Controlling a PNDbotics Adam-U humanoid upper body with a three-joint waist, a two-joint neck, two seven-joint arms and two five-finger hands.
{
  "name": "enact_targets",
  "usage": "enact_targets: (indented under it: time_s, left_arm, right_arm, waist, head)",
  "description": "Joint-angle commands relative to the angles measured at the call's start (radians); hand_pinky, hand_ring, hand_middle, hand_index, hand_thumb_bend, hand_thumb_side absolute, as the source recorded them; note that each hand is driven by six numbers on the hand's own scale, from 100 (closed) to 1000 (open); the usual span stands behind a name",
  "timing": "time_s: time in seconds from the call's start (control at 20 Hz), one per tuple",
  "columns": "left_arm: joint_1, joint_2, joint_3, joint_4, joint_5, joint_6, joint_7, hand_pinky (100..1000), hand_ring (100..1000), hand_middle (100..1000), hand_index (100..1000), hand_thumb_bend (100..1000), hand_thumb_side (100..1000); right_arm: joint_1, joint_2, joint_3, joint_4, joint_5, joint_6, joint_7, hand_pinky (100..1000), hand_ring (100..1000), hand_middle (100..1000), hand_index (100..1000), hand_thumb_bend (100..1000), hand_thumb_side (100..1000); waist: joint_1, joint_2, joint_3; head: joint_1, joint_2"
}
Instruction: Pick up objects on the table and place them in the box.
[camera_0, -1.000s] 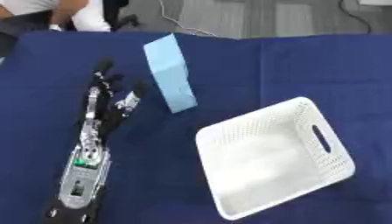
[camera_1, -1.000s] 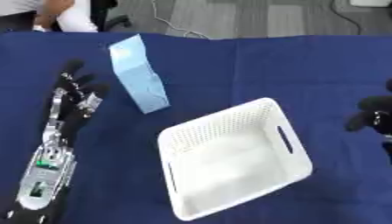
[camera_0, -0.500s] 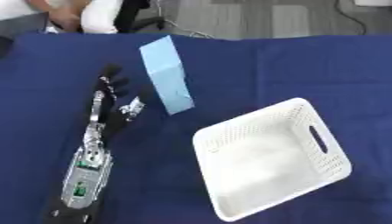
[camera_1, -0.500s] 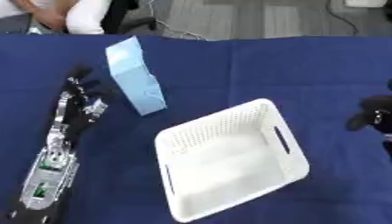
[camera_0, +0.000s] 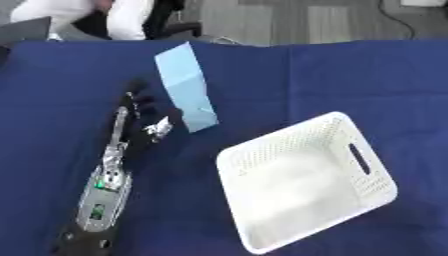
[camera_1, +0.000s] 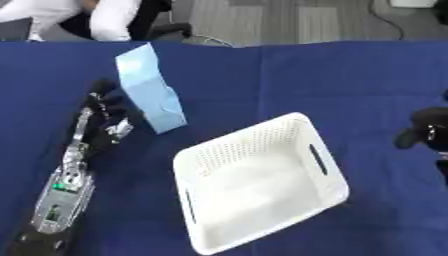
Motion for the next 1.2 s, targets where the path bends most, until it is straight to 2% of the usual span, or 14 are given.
enact_targets:
  time_s: [0.05,0.7,1.2]
  left_arm:
    - [-0.017,0.028,0.004,0.012,-0.007,-0.013,-0.005,753,818,875,1000,790,579]
    - [-0.075,0.065,-0.019,0.054,-0.006,-0.041,-0.039,753,813,872,1000,773,583]
    - [-0.109,0.134,-0.039,0.060,0.004,-0.074,-0.052,756,815,872,1000,775,557]
  right_arm:
    - [-0.010,-0.010,0.000,-0.014,-0.004,-0.122,0.126,714,832,885,874,100,783]
    - [-0.017,-0.010,0.006,-0.014,-0.008,-0.116,0.126,714,832,885,869,100,781]
    - [-0.008,-0.016,0.010,-0.014,0.002,-0.117,0.126,716,835,887,871,100,779]
  waist:
    - [0.000,-0.011,-0.004]
    - [0.006,-0.010,-0.019]
    - [0.013,-0.015,-0.018]
  head:
    - [0.007,-0.011]
    - [0.011,-0.021]
    - [0.010,-0.028]
